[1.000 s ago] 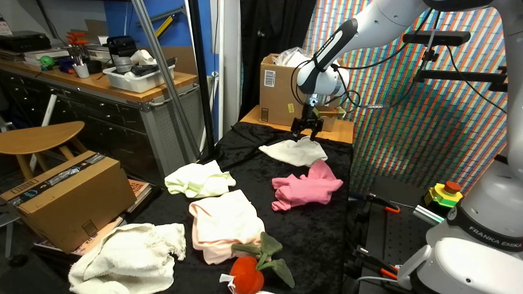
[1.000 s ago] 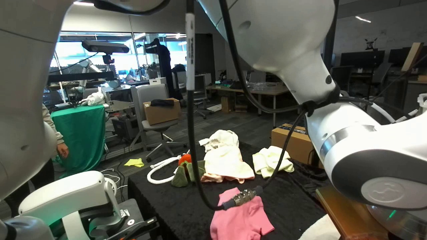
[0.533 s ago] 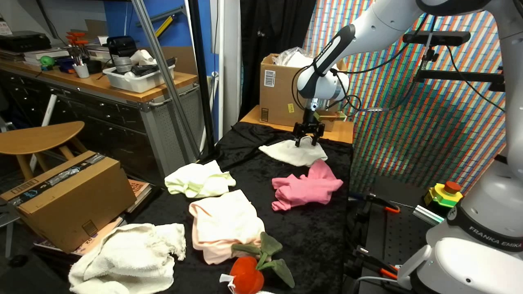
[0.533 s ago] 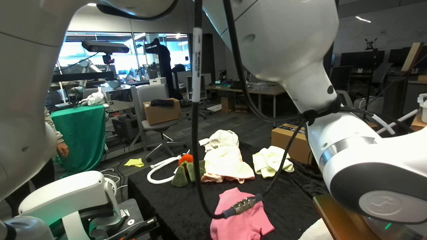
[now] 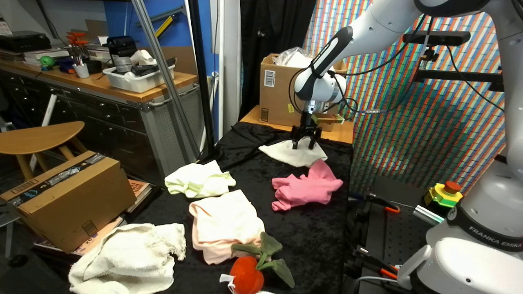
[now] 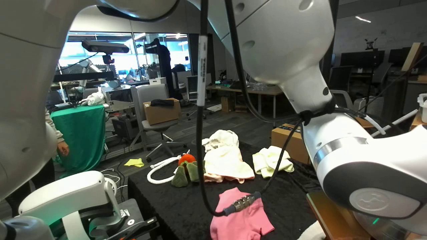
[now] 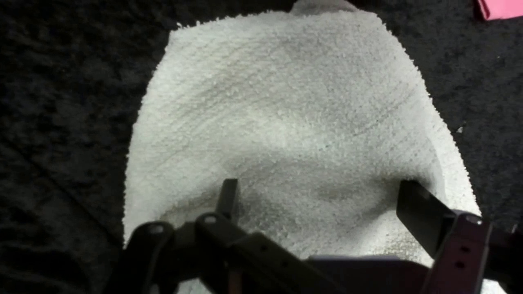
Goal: Move all the clothes, the orange object and put together on the left side of the table
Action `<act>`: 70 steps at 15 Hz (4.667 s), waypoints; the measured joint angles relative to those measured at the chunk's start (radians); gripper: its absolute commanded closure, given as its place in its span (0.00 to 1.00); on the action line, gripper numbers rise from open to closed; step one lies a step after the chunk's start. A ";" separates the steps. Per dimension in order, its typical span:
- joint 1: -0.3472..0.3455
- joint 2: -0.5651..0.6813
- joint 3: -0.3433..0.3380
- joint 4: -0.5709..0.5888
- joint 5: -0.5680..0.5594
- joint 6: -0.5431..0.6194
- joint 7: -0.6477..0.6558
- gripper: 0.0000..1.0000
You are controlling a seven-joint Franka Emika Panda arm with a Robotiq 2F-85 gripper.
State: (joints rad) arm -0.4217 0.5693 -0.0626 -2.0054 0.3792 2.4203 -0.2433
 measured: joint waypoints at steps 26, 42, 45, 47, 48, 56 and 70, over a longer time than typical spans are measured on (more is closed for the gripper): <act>-0.016 0.002 0.038 0.061 0.059 -0.101 -0.125 0.93; 0.014 -0.043 0.124 0.170 0.092 -0.580 -0.417 0.89; 0.065 -0.051 0.136 0.177 0.094 -0.631 -0.426 0.90; 0.104 -0.055 0.145 0.177 0.094 -0.645 -0.427 0.89; 0.125 -0.059 0.149 0.176 0.094 -0.651 -0.428 0.88; 0.291 -0.163 0.204 0.109 0.096 -0.648 -0.428 0.89; 0.454 -0.216 0.256 0.078 0.116 -0.446 -0.260 0.89</act>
State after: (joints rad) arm 0.0321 0.3529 0.1933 -1.9271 0.4953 1.9747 -0.5038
